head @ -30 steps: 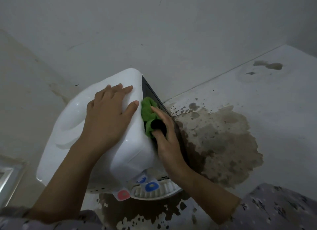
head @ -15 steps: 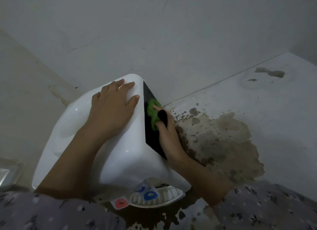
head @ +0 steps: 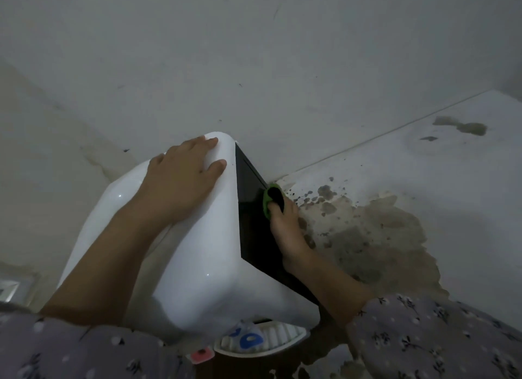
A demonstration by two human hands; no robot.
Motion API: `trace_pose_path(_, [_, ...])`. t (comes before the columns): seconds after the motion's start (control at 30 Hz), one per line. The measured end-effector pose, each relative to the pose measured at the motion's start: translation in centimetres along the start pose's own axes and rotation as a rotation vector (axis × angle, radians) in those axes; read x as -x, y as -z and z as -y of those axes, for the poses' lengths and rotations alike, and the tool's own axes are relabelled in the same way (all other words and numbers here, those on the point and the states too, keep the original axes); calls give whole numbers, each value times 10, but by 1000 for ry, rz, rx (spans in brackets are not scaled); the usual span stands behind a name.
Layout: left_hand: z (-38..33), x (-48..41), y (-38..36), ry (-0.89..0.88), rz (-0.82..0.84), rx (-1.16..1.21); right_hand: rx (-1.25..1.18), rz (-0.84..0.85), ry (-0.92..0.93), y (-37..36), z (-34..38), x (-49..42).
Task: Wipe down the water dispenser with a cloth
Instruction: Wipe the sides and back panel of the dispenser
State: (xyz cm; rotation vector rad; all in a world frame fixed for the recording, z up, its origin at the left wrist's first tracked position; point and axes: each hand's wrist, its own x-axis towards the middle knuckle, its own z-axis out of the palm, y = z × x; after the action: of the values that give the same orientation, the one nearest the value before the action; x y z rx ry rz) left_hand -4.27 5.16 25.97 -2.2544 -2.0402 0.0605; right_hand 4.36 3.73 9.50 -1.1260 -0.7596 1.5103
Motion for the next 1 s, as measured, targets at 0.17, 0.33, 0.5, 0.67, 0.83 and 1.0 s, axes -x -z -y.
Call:
trace_pose_path(0.17, [-1,-13,-2,-12,-6,44,-166,136,326,-28,62,7])
trace_pose_path(0.33, [2,-10,-7,-15,-41,34,-89,35,329,-23,39,-13])
trace_pose_path(0.5, [1,-6,-9,-14,-75,45,-7,-23,79,-1,1,-16])
trace_pose_path(0.67, [0,-5,-11,-22,-93,48,-111,65,293,-13,33,10])
trace_pose_path(0.83, [4,-5,-12,-27,-103,104,-112,70,431,-28,60,-10])
trace_pose_path(1.0, [7,-3,-11,-15,-121,242,-185,38,264,-21,46,-16])
